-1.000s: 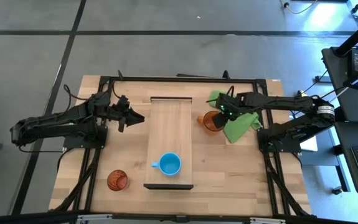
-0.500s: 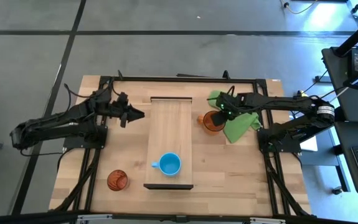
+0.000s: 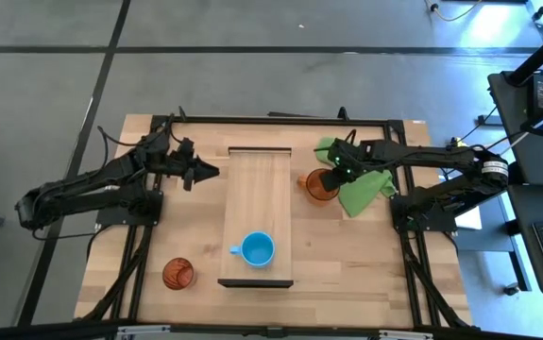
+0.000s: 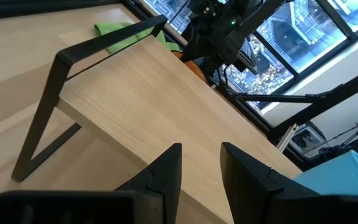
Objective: Stack small to large cups/mugs on shelf
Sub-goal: Put the orange mug on the shelf
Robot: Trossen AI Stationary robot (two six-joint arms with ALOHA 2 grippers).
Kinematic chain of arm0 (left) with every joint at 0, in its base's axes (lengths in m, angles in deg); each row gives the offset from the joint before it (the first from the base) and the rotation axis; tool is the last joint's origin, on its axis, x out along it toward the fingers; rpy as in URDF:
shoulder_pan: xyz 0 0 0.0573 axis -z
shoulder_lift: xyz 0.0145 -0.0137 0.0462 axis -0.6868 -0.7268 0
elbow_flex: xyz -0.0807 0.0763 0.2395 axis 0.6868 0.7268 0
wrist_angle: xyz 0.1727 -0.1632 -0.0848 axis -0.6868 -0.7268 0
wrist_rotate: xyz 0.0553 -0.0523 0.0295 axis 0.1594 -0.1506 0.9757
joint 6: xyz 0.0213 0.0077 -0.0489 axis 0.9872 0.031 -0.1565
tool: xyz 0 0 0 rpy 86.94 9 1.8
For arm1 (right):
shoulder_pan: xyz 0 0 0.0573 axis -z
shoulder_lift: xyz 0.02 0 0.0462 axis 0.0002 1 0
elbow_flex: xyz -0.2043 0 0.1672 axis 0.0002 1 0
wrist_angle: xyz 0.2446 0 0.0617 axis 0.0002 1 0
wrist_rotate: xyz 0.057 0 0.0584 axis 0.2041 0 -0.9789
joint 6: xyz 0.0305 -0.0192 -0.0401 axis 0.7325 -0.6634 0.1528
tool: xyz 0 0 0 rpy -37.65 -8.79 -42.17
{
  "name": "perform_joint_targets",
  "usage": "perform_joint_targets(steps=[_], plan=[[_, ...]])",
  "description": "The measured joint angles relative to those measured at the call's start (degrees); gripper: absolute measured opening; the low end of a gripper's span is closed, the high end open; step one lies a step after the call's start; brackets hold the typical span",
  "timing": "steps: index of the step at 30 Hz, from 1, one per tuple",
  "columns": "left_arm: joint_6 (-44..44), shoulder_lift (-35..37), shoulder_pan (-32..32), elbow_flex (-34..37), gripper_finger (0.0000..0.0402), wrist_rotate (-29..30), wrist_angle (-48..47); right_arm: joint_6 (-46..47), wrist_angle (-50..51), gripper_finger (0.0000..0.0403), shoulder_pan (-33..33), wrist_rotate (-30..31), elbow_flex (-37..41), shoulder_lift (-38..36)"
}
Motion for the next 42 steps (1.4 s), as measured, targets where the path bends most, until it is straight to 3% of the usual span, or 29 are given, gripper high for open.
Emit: perform_joint_targets(steps=[9,15,25,33,42], plan=[[0.0,0.0,-0.3,0.0,0.0104,0.0,0.0,-0.8,5.7,0.0022,0.2,-3.4,-2.3,-2.8],[0.4,0.0,-0.3,0.0,0.0104,0.0,0.0,-2.6,17.2,0.0019,0.3,-1.0,-13.1,-3.4],[3.9,0.0,-0.6,0.0,0.0104,3.3,-5.0,-1.5,25.3,0.0018,-0.4,-1.6,-28.9,-3.5],[6.4,0.0,-4.1,0.0,0.0104,3.0,-7.8,1.5,22.5,0.0018,-4.6,-3.0,-36.1,-1.1],[6.5,0.0,-5.6,0.0,0.0104,2.6,-7.8,0.3,15.3,0.0018,-10.0,-5.6,-45.3,9.5]])
